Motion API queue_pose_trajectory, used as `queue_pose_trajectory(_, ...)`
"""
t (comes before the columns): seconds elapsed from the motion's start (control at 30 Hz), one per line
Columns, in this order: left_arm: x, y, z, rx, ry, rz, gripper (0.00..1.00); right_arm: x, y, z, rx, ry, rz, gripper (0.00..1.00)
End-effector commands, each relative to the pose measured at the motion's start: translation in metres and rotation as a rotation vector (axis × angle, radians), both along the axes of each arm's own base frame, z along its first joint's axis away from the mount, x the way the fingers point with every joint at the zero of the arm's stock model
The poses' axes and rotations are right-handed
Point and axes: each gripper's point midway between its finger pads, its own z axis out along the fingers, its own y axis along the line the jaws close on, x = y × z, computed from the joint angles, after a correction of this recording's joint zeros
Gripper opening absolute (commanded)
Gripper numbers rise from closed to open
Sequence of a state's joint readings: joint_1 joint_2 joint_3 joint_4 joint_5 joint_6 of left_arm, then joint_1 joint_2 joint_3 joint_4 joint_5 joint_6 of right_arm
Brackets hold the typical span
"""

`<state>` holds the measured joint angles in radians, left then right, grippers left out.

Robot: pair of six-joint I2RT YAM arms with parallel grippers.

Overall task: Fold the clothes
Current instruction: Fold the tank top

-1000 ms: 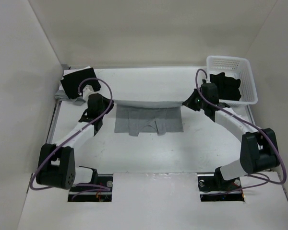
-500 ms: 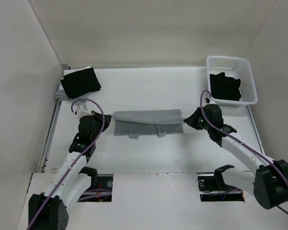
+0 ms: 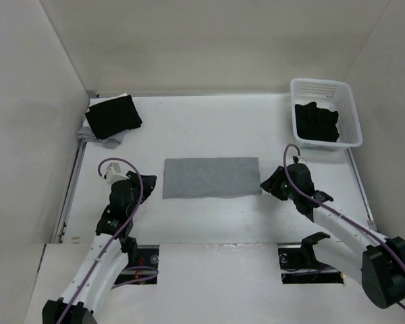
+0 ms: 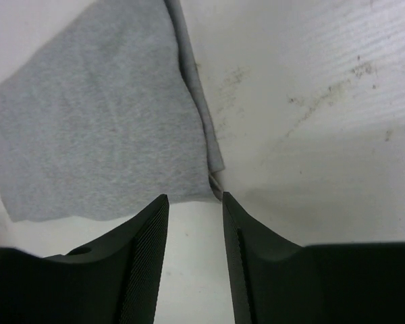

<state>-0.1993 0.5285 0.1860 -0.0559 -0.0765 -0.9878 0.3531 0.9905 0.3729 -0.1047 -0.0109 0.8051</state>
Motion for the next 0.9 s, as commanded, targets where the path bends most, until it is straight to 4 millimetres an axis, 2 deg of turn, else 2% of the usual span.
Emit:
queue_pose_trajectory(0.0, 0.013, -0.01, 0.031, -0.032, -0.061, -0.006, 0.25, 0.025, -0.002, 0.038, 0.005, -0.119, -0.039, 0.47)
queue_pose_trajectory(0.1, 0.033, -0.052, 0.039, -0.022, -0.05, -0.115, 0.25, 0.039, 0.003, 0.039, -0.015, -0.121, -0.016, 0.62)
queue_pose_trajectory(0.27, 0.053, -0.153, 0.039, -0.005, -0.057, -0.327, 0.25, 0.063, 0.011, 0.012, -0.027, -0.037, 0.016, 0.6)
queue_pose_trajectory(0.33, 0.056, -0.18, 0.034, -0.007, -0.055, -0.374, 0.25, 0.068, 0.017, 0.006, -0.015, -0.013, 0.03, 0.59)
queue_pose_trajectory(0.4, 0.055, -0.203, 0.02, -0.006, -0.037, -0.418, 0.24, 0.071, 0.02, 0.002, -0.007, 0.006, 0.033, 0.59)
queue_pose_trajectory(0.47, 0.053, -0.208, 0.006, 0.011, -0.017, -0.431, 0.23, 0.072, 0.023, -0.002, -0.004, 0.02, 0.032, 0.58)
queue_pose_trajectory(0.57, 0.047, -0.195, -0.029, 0.049, 0.056, -0.421, 0.23, 0.067, 0.028, -0.014, 0.004, 0.063, 0.034, 0.56)
queue_pose_trajectory(0.7, 0.042, -0.147, -0.07, 0.09, 0.15, -0.334, 0.21, 0.055, 0.033, -0.027, 0.025, 0.094, 0.031, 0.5)
queue_pose_trajectory(0.77, 0.043, -0.127, -0.078, 0.092, 0.169, -0.293, 0.21, 0.05, 0.033, -0.032, 0.046, 0.099, 0.018, 0.47)
queue_pose_trajectory(0.87, 0.05, -0.111, -0.075, 0.089, 0.158, -0.268, 0.21, 0.042, 0.041, -0.033, 0.095, 0.105, 0.031, 0.46)
